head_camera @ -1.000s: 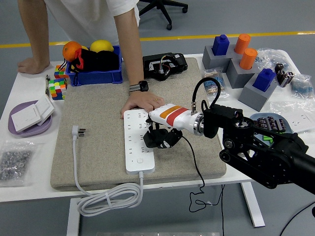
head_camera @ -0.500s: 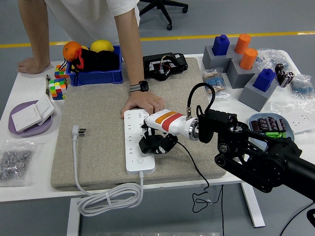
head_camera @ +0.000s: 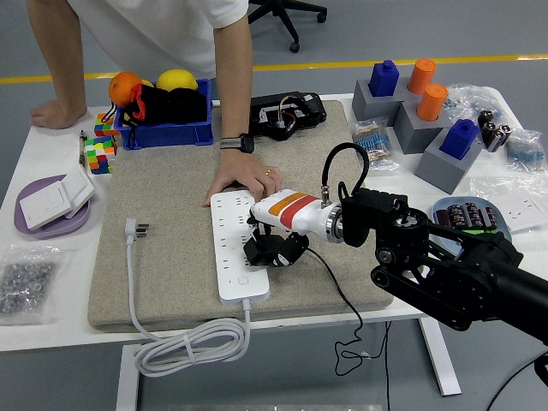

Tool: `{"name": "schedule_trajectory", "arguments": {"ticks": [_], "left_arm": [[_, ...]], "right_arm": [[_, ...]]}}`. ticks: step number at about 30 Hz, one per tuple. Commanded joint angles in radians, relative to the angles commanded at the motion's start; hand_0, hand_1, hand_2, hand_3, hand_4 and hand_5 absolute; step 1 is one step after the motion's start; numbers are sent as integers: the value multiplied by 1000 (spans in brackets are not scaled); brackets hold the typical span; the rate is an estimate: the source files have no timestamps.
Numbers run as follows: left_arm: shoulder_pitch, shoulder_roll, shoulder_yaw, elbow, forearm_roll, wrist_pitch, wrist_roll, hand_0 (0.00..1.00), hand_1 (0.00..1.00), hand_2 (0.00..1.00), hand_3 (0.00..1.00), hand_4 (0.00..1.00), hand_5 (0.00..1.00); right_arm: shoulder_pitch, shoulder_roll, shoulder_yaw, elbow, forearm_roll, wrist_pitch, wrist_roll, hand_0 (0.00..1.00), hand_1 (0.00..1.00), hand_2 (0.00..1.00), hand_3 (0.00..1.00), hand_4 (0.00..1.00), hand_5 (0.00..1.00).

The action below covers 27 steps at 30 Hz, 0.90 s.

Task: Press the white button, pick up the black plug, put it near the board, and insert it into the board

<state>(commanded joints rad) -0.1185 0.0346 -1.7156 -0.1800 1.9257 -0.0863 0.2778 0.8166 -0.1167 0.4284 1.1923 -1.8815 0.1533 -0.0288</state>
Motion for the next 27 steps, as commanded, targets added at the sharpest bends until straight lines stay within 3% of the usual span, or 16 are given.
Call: {"name": "schedule_trajectory", "arguments": {"ticks": [27], "left_arm": [[3,3,-1,0,8,-3,0,787,736,702,767,540,469]], "right_arm": [[13,28,-25,-16,-9,-9,11,267,402,395,441,803,2]]}}
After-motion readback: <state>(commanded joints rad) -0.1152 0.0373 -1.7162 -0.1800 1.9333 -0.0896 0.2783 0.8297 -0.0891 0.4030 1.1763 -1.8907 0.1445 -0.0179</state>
